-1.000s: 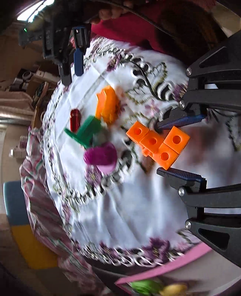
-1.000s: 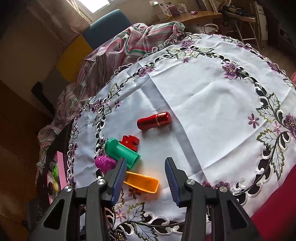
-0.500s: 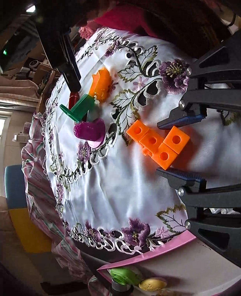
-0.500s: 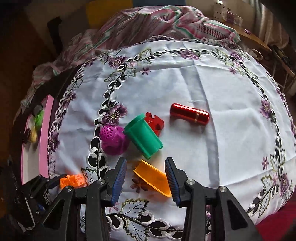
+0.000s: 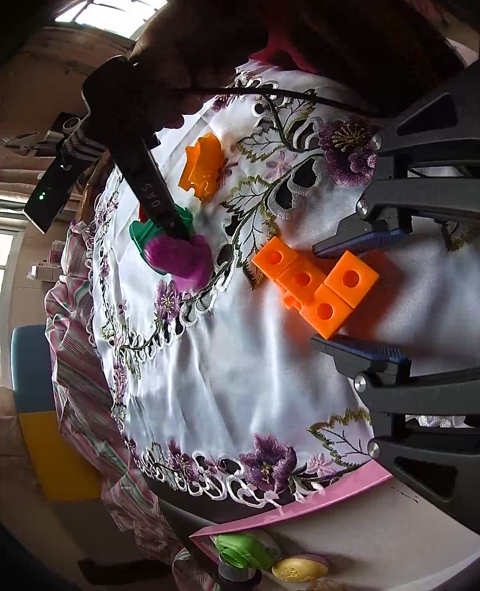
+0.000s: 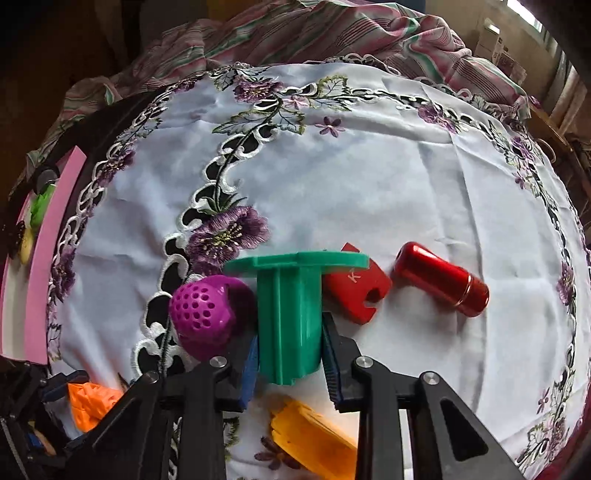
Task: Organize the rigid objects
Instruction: 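Grasp the green spool with the right gripper while the left gripper lifts the orange cubes, then carry the orange cubes into the tray with the left gripper and release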
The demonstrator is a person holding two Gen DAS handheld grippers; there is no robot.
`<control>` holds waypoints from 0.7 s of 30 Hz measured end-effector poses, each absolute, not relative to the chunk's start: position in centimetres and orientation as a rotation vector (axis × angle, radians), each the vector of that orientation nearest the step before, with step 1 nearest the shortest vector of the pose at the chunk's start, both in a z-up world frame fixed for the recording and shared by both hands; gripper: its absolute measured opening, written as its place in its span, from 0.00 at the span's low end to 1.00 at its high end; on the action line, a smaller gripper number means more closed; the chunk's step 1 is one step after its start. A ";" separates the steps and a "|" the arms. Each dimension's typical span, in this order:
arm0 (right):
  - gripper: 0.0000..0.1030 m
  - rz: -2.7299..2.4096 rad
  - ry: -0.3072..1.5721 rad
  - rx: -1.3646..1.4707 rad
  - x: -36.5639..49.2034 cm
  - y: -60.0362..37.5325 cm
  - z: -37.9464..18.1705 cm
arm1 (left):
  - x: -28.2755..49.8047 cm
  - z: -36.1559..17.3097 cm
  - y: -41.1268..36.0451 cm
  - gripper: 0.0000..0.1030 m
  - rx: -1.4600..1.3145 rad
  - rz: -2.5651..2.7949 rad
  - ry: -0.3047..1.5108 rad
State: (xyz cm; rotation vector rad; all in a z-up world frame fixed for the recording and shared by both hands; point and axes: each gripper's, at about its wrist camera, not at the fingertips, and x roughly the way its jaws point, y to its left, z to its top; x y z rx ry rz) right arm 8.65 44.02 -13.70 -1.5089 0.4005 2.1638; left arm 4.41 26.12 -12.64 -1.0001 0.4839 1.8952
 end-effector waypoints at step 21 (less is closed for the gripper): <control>0.34 2.177 0.547 -1.429 9.3 45.8 -14.5 | 4.8 -12.7 26.0 0.41 -0.983 1.911 0.492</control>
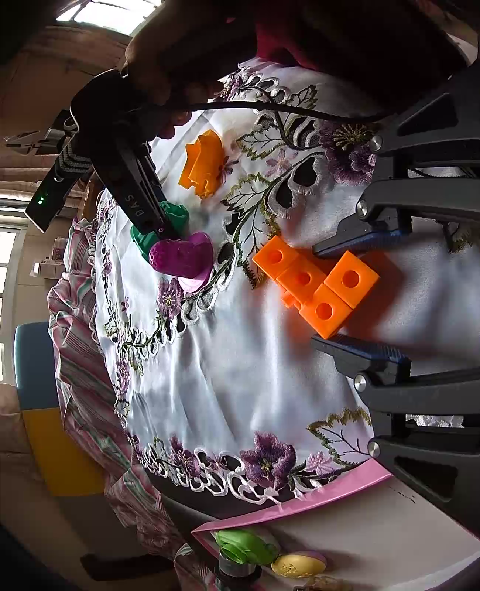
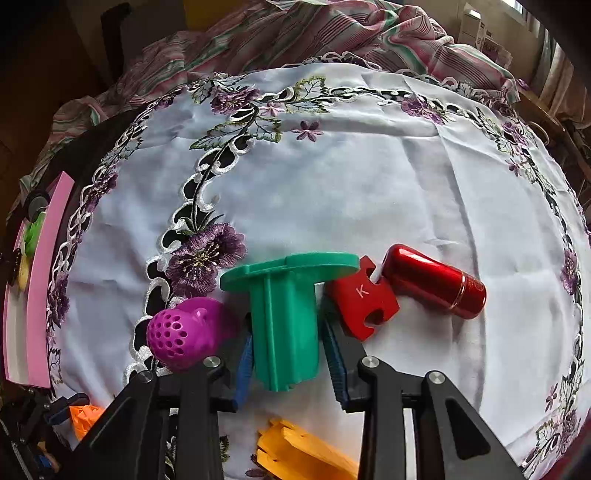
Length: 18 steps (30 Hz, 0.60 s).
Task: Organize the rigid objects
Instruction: 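Carry the orange cubes into the tray with the left gripper and release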
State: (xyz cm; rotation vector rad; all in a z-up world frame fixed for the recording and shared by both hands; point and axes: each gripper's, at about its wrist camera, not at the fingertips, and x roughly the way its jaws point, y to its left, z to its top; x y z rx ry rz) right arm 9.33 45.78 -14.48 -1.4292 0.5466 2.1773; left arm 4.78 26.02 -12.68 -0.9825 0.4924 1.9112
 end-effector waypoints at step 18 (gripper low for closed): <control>0.29 2.170 0.480 -1.429 10.2 45.8 -15.5 | 4.7 -9.9 25.2 0.40 -0.993 1.902 0.413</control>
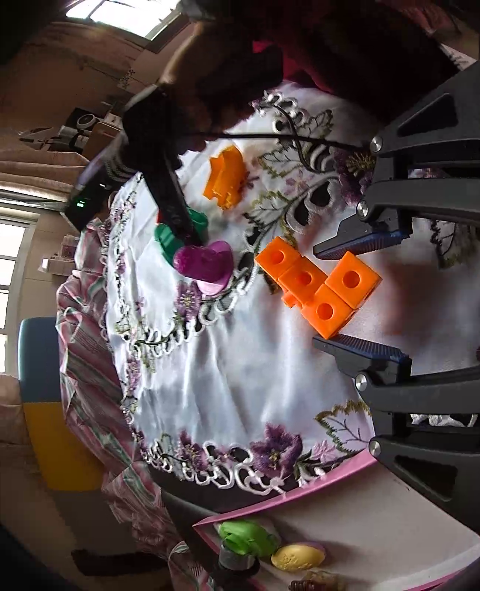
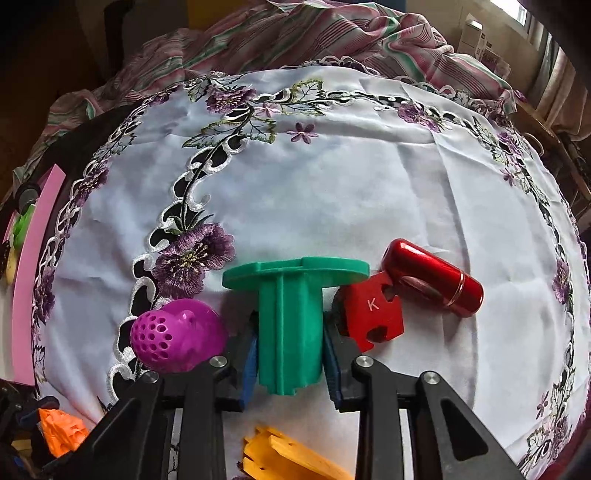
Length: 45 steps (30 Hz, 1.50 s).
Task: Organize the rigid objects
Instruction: 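Carry the orange cubes into the tray with the left gripper and release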
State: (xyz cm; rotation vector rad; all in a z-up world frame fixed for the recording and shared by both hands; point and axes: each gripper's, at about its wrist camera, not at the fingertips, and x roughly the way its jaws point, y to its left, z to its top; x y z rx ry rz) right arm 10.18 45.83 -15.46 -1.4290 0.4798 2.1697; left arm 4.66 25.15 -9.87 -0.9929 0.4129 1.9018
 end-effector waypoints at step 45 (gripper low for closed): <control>0.29 2.177 0.329 -1.444 9.8 45.2 -15.6 | -14.7 -11.8 8.1 0.42 -1.528 2.506 0.005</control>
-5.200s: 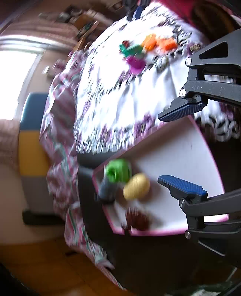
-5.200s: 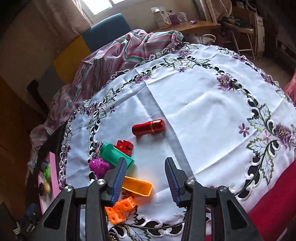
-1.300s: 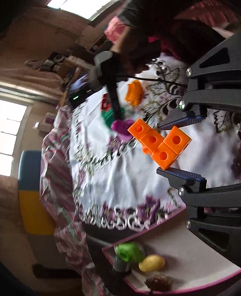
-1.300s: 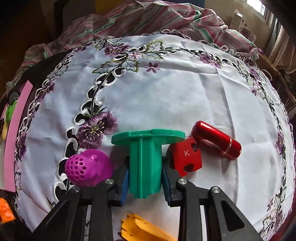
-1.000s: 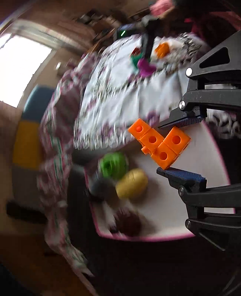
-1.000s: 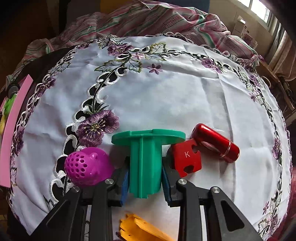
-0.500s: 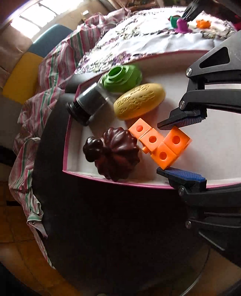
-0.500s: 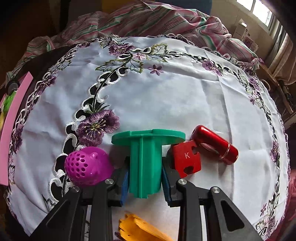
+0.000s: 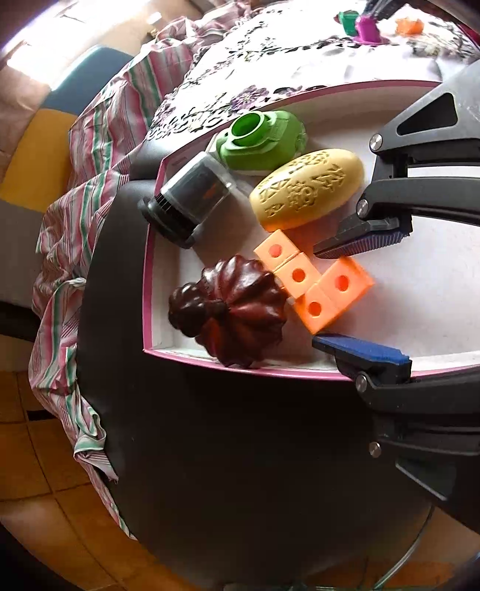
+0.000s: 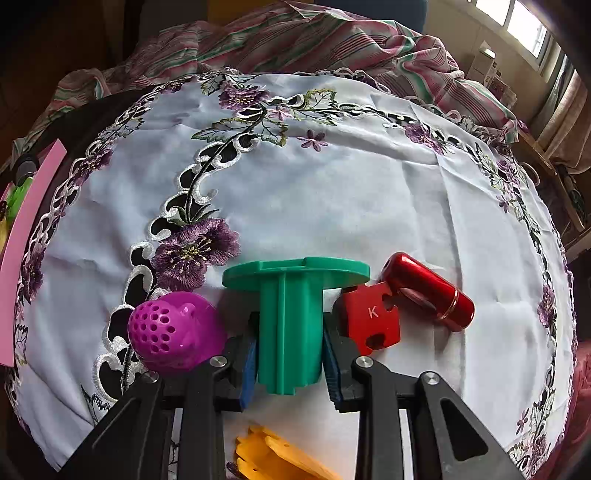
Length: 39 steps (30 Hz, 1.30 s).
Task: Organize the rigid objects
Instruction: 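Carry the orange cubes into the tray with the left gripper and release, then lift the green spool with the right gripper and carry it toward the tray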
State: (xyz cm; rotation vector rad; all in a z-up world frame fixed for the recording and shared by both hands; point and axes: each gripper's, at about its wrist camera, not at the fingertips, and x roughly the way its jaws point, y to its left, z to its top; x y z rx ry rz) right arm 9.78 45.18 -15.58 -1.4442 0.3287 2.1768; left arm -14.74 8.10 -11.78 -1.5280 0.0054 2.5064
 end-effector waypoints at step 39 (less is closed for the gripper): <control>0.28 2.176 0.304 -1.447 10.2 45.1 -15.1 | -4.6 -6.8 7.6 0.51 -1.214 2.623 0.191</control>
